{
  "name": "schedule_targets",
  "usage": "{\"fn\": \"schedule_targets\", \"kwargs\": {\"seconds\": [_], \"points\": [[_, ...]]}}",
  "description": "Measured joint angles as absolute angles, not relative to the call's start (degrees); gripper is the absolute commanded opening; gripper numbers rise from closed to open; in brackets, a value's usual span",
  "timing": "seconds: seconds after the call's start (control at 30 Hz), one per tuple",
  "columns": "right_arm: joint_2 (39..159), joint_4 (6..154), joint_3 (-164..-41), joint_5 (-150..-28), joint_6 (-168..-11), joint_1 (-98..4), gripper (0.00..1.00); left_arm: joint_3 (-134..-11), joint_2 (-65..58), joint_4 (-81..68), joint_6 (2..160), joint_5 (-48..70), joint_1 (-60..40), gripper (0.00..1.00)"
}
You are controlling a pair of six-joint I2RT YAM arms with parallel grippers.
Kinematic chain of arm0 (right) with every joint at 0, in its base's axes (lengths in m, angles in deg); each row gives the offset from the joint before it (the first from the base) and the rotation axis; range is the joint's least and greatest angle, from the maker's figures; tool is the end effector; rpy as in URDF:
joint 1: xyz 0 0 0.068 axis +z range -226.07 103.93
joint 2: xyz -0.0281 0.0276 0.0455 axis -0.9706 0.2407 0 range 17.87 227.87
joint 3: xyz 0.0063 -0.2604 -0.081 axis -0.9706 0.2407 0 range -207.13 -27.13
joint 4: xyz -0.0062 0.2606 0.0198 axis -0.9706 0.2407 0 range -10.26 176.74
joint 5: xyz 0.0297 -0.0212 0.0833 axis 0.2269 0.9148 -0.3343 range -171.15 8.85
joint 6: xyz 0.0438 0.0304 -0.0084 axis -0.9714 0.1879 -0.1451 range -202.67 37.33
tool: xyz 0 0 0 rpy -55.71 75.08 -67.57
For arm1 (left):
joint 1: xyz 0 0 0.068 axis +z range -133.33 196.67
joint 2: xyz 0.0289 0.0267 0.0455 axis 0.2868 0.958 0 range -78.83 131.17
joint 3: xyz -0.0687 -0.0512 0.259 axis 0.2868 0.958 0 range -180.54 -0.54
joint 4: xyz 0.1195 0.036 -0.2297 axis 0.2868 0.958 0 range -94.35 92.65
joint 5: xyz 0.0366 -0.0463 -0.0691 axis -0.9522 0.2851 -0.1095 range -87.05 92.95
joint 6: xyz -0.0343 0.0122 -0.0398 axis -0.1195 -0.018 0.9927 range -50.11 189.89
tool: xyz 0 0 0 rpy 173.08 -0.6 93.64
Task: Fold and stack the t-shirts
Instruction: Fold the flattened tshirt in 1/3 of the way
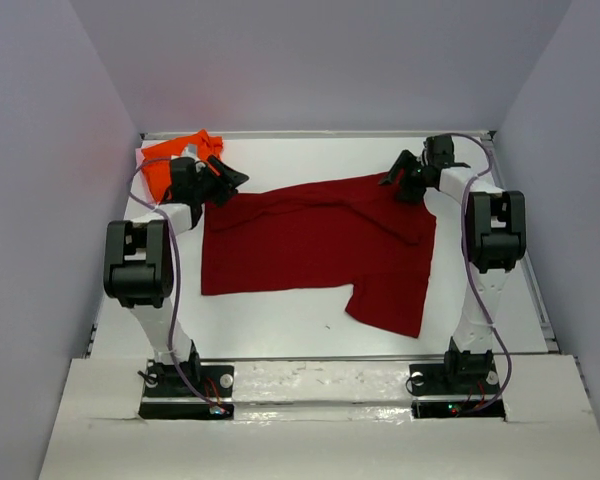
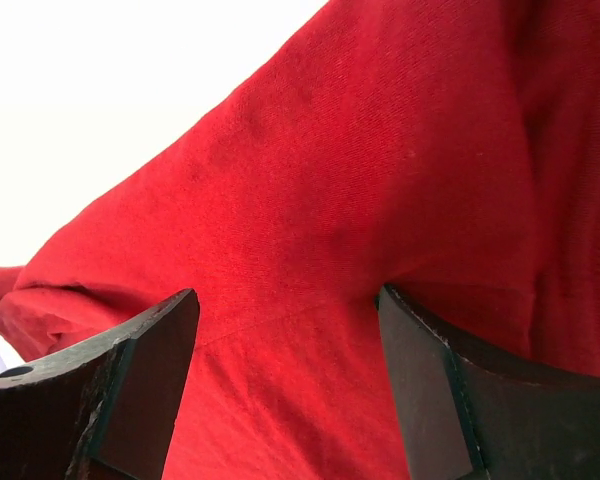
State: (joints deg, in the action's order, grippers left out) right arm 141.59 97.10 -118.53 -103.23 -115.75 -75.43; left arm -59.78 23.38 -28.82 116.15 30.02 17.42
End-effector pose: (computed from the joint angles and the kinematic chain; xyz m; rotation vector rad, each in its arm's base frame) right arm 0.4747 0.0186 0.1711 0.5223 2.4321 0.7275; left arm 0.3964 -0.0110 0.2149 -0.4680 1.9236 -0.9760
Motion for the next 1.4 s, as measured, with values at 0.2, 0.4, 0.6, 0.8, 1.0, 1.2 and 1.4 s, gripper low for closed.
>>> {"fn": "schedule_targets", "kwargs": {"seconds": [0.2,0.4,0.6,0.8,1.0,1.2,1.4], "points": [[142.09,97.19,-118.64,-103.21,-115.73,-74.9,0.78,-63.78,32.15,-30.48,116.72,28.45,13.18,0.68],[142.09,97.3,-118.7,-102.73,-115.73,-74.9,0.78,-64.04,35.06,-29.26,115.54,25.85,13.47,0.68],[142.09,97.69,-119.05,-101.94,-115.71,-75.03,0.78,-64.33,35.01,-25.91,112.68,22.02,13.66,0.68],[142.0,98.83,-119.34,-101.07,-115.58,-75.84,0.79,-67.45,34.99,-20.1,109.49,18.98,13.25,0.68],[141.98,101.65,-121.68,-99.78,-115.49,-78.12,0.79,-67.67,34.38,-17.76,108.2,18.7,13.12,0.68],[141.98,102.24,-125.5,-99.19,-115.71,-81.07,0.79,-67.67,33.64,-16.03,106.91,17.8,11.24,0.68],[142.09,102.68,-127.21,-100.72,-115.69,-82.2,0.78,-67.67,33.4,-14.68,106.03,17.96,10.32,0.68]]}}
